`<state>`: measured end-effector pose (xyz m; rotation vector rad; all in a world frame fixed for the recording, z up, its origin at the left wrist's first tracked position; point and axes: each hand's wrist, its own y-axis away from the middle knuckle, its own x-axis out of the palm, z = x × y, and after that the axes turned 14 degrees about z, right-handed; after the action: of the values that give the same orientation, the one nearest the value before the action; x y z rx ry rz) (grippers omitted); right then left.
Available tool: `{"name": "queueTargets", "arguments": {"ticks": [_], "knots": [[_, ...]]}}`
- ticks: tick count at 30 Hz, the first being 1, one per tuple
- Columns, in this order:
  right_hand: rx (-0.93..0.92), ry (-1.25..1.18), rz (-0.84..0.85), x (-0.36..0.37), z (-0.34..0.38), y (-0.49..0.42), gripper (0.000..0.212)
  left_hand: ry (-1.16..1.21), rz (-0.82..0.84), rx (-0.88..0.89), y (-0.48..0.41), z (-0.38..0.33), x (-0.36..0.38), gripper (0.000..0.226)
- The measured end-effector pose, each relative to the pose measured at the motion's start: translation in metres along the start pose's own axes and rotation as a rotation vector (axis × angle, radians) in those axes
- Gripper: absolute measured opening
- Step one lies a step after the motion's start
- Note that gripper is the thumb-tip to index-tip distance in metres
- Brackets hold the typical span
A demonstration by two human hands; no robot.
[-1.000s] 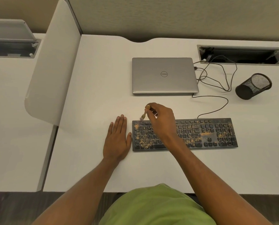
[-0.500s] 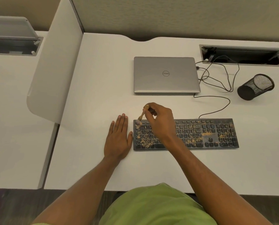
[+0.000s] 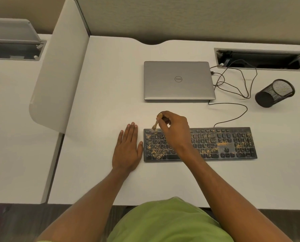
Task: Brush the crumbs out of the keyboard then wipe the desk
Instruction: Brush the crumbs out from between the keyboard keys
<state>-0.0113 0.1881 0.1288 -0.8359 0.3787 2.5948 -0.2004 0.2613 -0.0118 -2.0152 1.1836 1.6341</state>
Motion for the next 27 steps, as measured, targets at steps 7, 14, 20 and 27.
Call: {"name": "queueTargets", "arguments": {"ticks": [7, 14, 20, 27], "knots": [[0.027, 0.01, -0.061, -0.002, 0.001, 0.003, 0.015, -0.008, 0.006, -0.012, -0.001, 0.001, 0.001, 0.07], [0.053, -0.009, -0.071, -0.002, 0.0, 0.003, 0.014, 0.002, 0.014, -0.011, -0.001, 0.001, 0.001, 0.07], [0.016, -0.116, -0.065, 0.006, 0.003, 0.0, 0.011, 0.001, 0.012, -0.019, -0.002, 0.001, 0.002, 0.07], [0.058, -0.088, -0.12, 0.006, 0.003, 0.005, 0.014, 0.007, 0.016, -0.016, -0.001, 0.001, 0.002, 0.07]]}}
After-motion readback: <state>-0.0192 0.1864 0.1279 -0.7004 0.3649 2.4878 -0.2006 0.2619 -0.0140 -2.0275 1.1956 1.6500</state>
